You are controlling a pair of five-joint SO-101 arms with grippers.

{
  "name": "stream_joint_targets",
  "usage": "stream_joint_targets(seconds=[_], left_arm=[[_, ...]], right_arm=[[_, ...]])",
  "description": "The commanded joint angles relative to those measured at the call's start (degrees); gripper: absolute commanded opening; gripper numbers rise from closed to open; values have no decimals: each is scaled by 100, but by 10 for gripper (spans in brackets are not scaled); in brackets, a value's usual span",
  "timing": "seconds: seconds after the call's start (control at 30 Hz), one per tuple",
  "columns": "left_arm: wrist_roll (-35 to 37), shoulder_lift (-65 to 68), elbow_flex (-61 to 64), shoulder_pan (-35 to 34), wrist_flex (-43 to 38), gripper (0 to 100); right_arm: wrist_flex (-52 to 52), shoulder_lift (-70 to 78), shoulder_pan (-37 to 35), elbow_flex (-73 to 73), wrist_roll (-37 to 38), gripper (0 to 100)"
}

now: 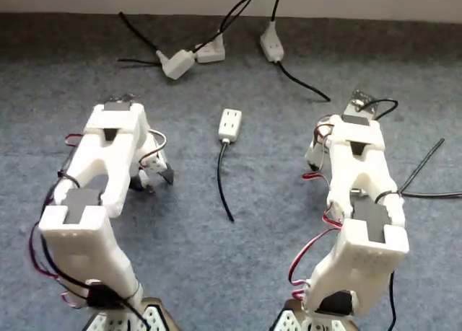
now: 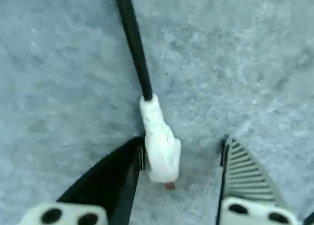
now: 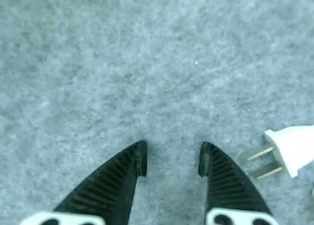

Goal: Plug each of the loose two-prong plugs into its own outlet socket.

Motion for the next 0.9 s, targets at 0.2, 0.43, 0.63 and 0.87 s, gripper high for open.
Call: stream_joint_targets(seconds=[0.2,0.43,0.63,0.87], left_arm=[[-44,321,-338,-259,176,234],[-44,321,-347,-259,185,88],[-387,303,-1174,-163,949,71],[-448,312,-2554,-127,2224,71]], right_arm=[[-136,40,-75,-40,-44,175],[-145,40,-75,-40,-44,175],[-145,40,-75,-40,-44,175],[-145,40,-75,-40,-44,175]])
